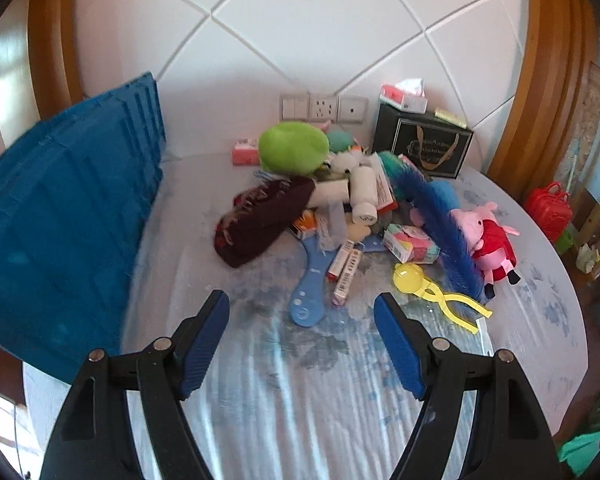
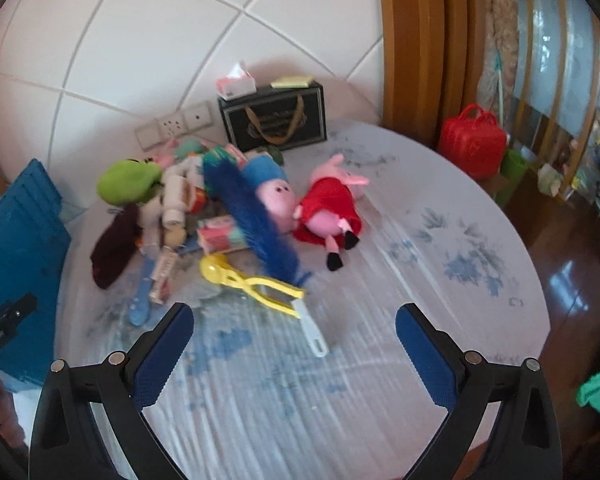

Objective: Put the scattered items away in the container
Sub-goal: 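Move both tools back from the crate to the toy pile, then grasp the yellow duck clamp with the left gripper while the right grasps the blue duster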

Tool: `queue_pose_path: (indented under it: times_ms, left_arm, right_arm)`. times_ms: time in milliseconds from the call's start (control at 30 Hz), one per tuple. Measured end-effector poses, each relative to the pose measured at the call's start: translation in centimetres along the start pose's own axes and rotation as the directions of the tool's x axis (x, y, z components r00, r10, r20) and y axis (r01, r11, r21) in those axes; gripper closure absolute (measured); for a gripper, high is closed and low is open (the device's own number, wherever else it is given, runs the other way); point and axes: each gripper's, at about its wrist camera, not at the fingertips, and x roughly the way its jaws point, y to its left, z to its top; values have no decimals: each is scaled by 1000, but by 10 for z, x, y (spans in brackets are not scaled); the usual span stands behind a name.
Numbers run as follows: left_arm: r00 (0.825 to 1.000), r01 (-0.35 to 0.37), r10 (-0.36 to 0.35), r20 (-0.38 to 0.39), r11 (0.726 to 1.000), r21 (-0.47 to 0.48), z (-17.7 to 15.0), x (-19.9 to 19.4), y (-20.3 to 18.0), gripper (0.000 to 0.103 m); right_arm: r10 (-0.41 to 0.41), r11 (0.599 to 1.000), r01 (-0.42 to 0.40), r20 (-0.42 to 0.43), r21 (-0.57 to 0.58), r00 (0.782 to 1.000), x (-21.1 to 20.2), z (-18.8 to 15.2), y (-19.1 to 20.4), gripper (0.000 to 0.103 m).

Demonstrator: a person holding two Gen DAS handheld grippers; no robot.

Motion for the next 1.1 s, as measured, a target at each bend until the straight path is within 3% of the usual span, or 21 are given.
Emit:
queue_pose_path:
  times_ms: [267, 400, 567, 767, 933, 1100]
  left_arm:
    - [994, -72, 61, -95, 992, -108, -12, 69, -99, 29]
    - [980, -108, 87, -177, 988, -112, -25, 104, -141, 29]
    - [965, -162, 134, -226, 981, -111, -27, 148, -172, 29]
    - [967, -132, 82, -240, 971, -198, -15, 201, -189, 29]
    - [946, -136, 74, -314, 974, -180, -22, 248, -191, 29]
    - [945, -122, 81, -318, 986, -111, -28, 255, -187, 47]
  right_arm:
    - [93, 991, -103, -112, -87, 989, 92, 35, -70, 2]
    - [116, 982, -142, -195, -125, 974, 139, 42, -83, 30]
    - [154, 976, -187, -247, -114, 957, 175, 43, -100, 48]
    - [196, 969, -228, -276, -91, 941, 208, 42, -106, 49]
    - [251, 955, -286, -301, -77, 920, 224, 32, -100, 49]
    - [287, 934, -339, -330, -111, 899, 228, 23, -70, 49]
